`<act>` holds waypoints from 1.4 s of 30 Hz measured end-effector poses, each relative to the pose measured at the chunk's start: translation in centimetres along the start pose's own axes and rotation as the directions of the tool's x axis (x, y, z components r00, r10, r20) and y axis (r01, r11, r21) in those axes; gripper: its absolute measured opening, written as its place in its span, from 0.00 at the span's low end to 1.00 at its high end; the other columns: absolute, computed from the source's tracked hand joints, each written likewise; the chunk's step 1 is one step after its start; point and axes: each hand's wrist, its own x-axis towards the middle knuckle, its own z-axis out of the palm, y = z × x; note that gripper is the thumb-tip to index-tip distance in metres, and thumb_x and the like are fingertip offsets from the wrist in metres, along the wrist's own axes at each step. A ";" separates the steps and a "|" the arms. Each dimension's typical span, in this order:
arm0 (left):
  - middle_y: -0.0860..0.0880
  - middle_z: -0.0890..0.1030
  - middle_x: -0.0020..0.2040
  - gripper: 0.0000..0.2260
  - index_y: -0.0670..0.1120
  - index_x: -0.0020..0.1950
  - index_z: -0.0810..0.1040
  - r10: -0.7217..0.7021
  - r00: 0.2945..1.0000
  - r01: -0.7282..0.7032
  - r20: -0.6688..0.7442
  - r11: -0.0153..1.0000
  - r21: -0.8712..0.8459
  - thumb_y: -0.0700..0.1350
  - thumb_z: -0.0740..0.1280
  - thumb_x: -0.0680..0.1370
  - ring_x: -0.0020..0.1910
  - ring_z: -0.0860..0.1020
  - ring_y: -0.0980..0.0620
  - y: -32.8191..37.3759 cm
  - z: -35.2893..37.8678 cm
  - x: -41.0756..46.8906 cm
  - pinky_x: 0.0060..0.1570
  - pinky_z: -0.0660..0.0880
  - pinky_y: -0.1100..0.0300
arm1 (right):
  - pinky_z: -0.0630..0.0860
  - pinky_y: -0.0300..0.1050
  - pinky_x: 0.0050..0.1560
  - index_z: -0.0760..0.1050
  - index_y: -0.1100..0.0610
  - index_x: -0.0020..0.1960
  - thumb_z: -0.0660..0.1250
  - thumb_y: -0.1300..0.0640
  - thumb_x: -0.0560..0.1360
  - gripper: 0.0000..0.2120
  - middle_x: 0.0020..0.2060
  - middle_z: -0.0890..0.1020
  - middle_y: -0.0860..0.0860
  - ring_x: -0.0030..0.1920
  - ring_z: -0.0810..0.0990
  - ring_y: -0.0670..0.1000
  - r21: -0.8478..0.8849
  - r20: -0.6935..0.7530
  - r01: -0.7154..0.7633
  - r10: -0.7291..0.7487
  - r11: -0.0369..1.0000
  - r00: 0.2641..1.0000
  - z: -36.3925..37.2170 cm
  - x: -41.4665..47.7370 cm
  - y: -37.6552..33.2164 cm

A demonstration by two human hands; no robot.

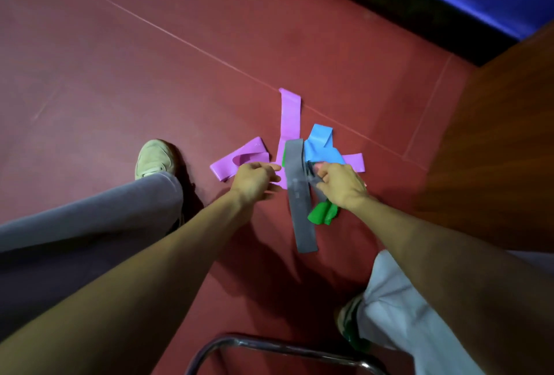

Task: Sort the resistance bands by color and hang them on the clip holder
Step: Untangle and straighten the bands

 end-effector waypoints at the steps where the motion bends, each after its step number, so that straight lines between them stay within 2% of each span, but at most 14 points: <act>1: 0.48 0.77 0.38 0.11 0.47 0.44 0.77 0.018 1.000 -0.019 0.014 1.000 0.022 0.36 0.58 0.78 0.32 0.76 0.51 0.8 -0.1 -0.7 0.32 0.70 0.63 | 0.75 0.50 0.55 0.76 0.52 0.42 0.69 0.57 0.71 0.02 0.46 0.83 0.56 0.52 0.80 0.58 0.026 -0.003 0.003 -0.003 1.000 1.000 -1.3 -0.4 -0.4; 4: 0.47 0.76 0.37 0.10 0.43 0.47 0.77 0.090 0.994 -0.098 0.069 0.987 0.128 0.35 0.57 0.79 0.28 0.76 0.54 3.2 -0.4 -3.3 0.32 0.69 0.62 | 0.75 0.46 0.51 0.82 0.57 0.47 0.69 0.61 0.70 0.06 0.44 0.84 0.56 0.49 0.80 0.55 0.061 -0.006 0.033 -0.033 0.998 0.999 -5.4 -2.1 -2.0; 7: 0.46 0.76 0.37 0.07 0.40 0.49 0.76 0.172 0.973 -0.209 0.155 0.941 0.268 0.35 0.59 0.79 0.28 0.76 0.54 5.6 -1.0 -6.2 0.27 0.68 0.65 | 0.74 0.44 0.44 0.81 0.59 0.42 0.69 0.63 0.67 0.04 0.36 0.82 0.56 0.39 0.75 0.50 0.126 0.004 0.108 -0.109 0.986 0.994 -9.7 -4.5 -4.3; 12: 0.45 0.77 0.36 0.12 0.46 0.38 0.75 0.348 0.918 -0.397 0.191 0.815 0.422 0.32 0.60 0.77 0.36 0.75 0.48 8.8 -2.0 -10.8 0.33 0.71 0.61 | 0.70 0.42 0.38 0.78 0.52 0.36 0.70 0.68 0.69 0.11 0.32 0.78 0.52 0.33 0.71 0.44 0.386 -0.074 0.296 -0.291 0.874 0.954 -15.8 -9.7 -7.7; 14: 0.45 0.77 0.38 0.11 0.46 0.39 0.75 0.419 0.892 -0.451 0.168 0.807 0.382 0.33 0.60 0.77 0.37 0.75 0.50 9.9 -2.3 -12.7 0.33 0.71 0.64 | 0.70 0.38 0.36 0.77 0.53 0.37 0.69 0.71 0.70 0.13 0.30 0.77 0.50 0.29 0.71 0.40 0.464 -0.154 0.366 -0.334 0.807 0.930 -17.3 -12.1 -8.4; 18: 0.46 0.80 0.42 0.09 0.41 0.53 0.77 0.458 0.884 -0.466 0.099 0.879 0.102 0.36 0.57 0.80 0.39 0.77 0.52 10.5 -2.6 -15.8 0.33 0.73 0.72 | 0.71 0.35 0.36 0.78 0.53 0.38 0.69 0.72 0.70 0.14 0.29 0.77 0.48 0.29 0.72 0.39 0.560 -0.300 0.456 -0.344 0.691 0.890 -17.7 -15.5 -8.8; 20: 0.43 0.80 0.42 0.11 0.38 0.54 0.77 0.460 0.885 -0.462 0.068 0.887 0.004 0.34 0.55 0.79 0.40 0.77 0.50 10.1 -2.5 -16.4 0.33 0.74 0.71 | 0.70 0.35 0.37 0.77 0.48 0.37 0.70 0.70 0.69 0.16 0.30 0.77 0.45 0.32 0.72 0.40 0.491 -0.364 0.503 -0.358 0.711 0.860 -17.5 -16.0 -8.9; 22: 0.44 0.80 0.40 0.10 0.39 0.51 0.77 0.469 0.882 -0.471 0.039 0.882 0.033 0.34 0.56 0.80 0.41 0.77 0.49 10.4 -2.1 -16.6 0.39 0.76 0.68 | 0.71 0.34 0.38 0.77 0.45 0.38 0.71 0.67 0.68 0.16 0.29 0.77 0.43 0.32 0.72 0.39 0.382 -0.413 0.550 -0.396 0.743 0.820 -17.7 -16.2 -9.2; 26: 0.46 0.82 0.41 0.11 0.44 0.49 0.78 0.385 0.922 -0.386 0.023 0.920 0.069 0.44 0.57 0.82 0.40 0.78 0.49 11.8 -1.8 -16.1 0.34 0.73 0.70 | 0.75 0.43 0.41 0.81 0.52 0.42 0.68 0.60 0.64 0.08 0.34 0.81 0.49 0.34 0.76 0.45 0.277 -0.475 0.618 -0.454 0.736 0.754 -17.9 -15.9 -9.2; 29: 0.47 0.83 0.40 0.13 0.44 0.53 0.78 0.293 0.956 -0.294 0.025 0.954 0.058 0.49 0.57 0.82 0.40 0.79 0.49 12.4 -1.5 -15.4 0.40 0.68 0.61 | 0.75 0.47 0.42 0.81 0.55 0.44 0.65 0.60 0.64 0.11 0.37 0.80 0.49 0.37 0.76 0.47 0.134 -0.451 0.663 -0.550 0.737 0.703 -17.7 -15.0 -8.6; 32: 0.51 0.81 0.35 0.12 0.48 0.45 0.79 0.297 0.954 -0.298 0.030 0.954 0.032 0.52 0.61 0.80 0.36 0.78 0.53 12.9 -0.6 -15.0 0.43 0.66 0.57 | 0.76 0.49 0.42 0.81 0.54 0.46 0.63 0.57 0.65 0.12 0.38 0.79 0.49 0.38 0.77 0.49 0.079 -0.408 0.693 -0.611 0.716 0.678 -17.4 -14.4 -8.5; 35: 0.50 0.81 0.37 0.07 0.46 0.45 0.79 0.396 0.918 -0.398 0.035 0.916 0.059 0.49 0.67 0.78 0.35 0.77 0.54 13.2 -0.1 -14.5 0.39 0.72 0.61 | 0.77 0.52 0.43 0.80 0.52 0.46 0.61 0.54 0.65 0.13 0.41 0.80 0.47 0.41 0.79 0.50 0.030 -0.368 0.711 -0.654 0.702 0.661 -17.2 -14.1 -8.2; 39: 0.41 0.82 0.42 0.03 0.41 0.47 0.78 0.536 0.843 -0.531 -0.030 0.841 0.107 0.38 0.70 0.75 0.38 0.79 0.50 13.5 0.2 -13.6 0.43 0.77 0.53 | 0.77 0.52 0.45 0.80 0.52 0.48 0.65 0.55 0.67 0.11 0.43 0.80 0.45 0.43 0.79 0.48 0.017 -0.372 0.730 -0.673 0.684 0.639 -17.3 -13.8 -7.5; 42: 0.47 0.81 0.37 0.03 0.42 0.44 0.79 0.637 0.770 -0.615 -0.039 0.758 0.216 0.35 0.69 0.75 0.32 0.77 0.59 13.8 0.5 -13.3 0.35 0.74 0.64 | 0.77 0.49 0.49 0.81 0.53 0.51 0.72 0.52 0.68 0.12 0.44 0.80 0.46 0.46 0.79 0.47 0.025 -0.355 0.733 -0.679 0.680 0.642 -17.7 -13.4 -6.8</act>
